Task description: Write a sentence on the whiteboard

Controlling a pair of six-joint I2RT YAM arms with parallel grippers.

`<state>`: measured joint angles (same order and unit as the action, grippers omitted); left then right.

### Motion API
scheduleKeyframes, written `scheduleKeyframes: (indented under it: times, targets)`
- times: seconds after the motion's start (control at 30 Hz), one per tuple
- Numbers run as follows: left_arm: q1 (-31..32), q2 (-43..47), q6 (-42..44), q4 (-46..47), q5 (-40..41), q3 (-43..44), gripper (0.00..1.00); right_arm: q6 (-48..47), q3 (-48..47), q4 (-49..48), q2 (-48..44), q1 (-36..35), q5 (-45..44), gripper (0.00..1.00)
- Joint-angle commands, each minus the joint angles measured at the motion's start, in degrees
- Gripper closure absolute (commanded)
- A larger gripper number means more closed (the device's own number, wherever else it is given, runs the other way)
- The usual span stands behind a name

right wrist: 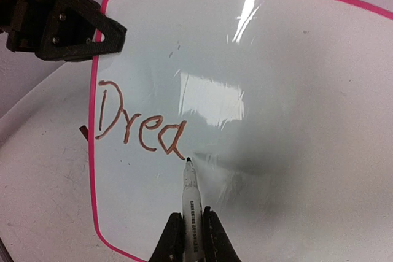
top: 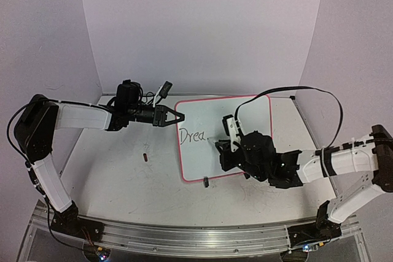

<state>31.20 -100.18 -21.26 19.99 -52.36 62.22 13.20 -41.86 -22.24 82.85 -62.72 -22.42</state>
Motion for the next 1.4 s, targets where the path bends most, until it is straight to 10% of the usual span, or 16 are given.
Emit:
scheduleKeyframes:
  times: [0.0, 1.37]
  targets:
    - [0.1, 1.1, -0.5, -0.3, 0.7, 0.6, 1.00, -4.1, 3.0, -5.9, -9.3, 0.3, 2.3, 1.00]
    - [1.3, 2.8, 0.2, -2.0, 8.9, -2.4, 1.00, -12.2, 1.3, -8.0, -3.2, 1.4, 2.0, 1.00]
